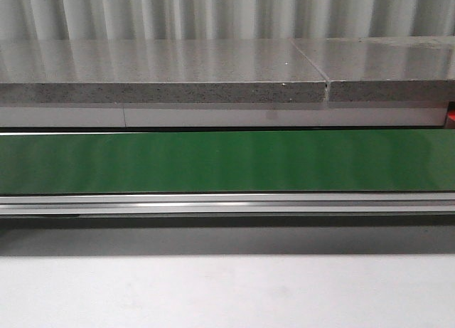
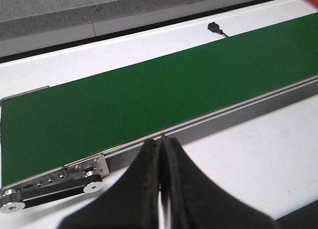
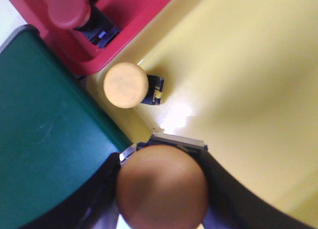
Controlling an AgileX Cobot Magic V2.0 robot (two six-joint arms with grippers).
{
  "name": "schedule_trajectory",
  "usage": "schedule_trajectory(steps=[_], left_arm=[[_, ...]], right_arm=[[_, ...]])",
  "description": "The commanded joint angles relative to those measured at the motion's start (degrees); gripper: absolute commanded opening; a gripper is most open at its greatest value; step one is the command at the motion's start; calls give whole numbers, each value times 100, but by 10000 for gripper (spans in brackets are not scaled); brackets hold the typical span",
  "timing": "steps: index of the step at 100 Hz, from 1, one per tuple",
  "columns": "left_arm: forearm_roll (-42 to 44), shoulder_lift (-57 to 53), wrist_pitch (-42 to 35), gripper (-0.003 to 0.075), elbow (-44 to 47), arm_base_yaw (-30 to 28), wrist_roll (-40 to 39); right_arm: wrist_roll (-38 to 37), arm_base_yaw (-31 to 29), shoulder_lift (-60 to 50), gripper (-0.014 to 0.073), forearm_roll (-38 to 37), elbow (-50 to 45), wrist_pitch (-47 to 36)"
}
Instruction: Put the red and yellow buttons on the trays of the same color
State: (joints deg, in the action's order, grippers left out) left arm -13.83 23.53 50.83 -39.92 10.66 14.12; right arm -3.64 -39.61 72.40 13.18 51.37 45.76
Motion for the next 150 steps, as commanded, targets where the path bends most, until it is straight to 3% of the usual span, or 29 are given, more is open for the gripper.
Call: schedule_trajectory(steps=[1,77,113,120,137,150], left_arm=[[-149,46,-372,-20,-146,38,-43],[-149,46,-372,-20,-146,38,-43],[-149,46,-372,-20,-146,38,-43],[-149,46,-372,-20,-146,38,-43],[-149,46,-372,-20,-146,38,-43],[-149,46,-372,-20,-146,38,-43]], right_arm=[[-11,-29,-164,236,43,-125,-550],[-106,-29,913,236,472,-344,-1403],[-106,-29,1293,243,504,-344,-1330],[-101,-29,1293,291,504,-344,-1332],[-95,-29,1293,526,504,-344,-1314],[-95,-29,1279,540,504,-344,-1320]])
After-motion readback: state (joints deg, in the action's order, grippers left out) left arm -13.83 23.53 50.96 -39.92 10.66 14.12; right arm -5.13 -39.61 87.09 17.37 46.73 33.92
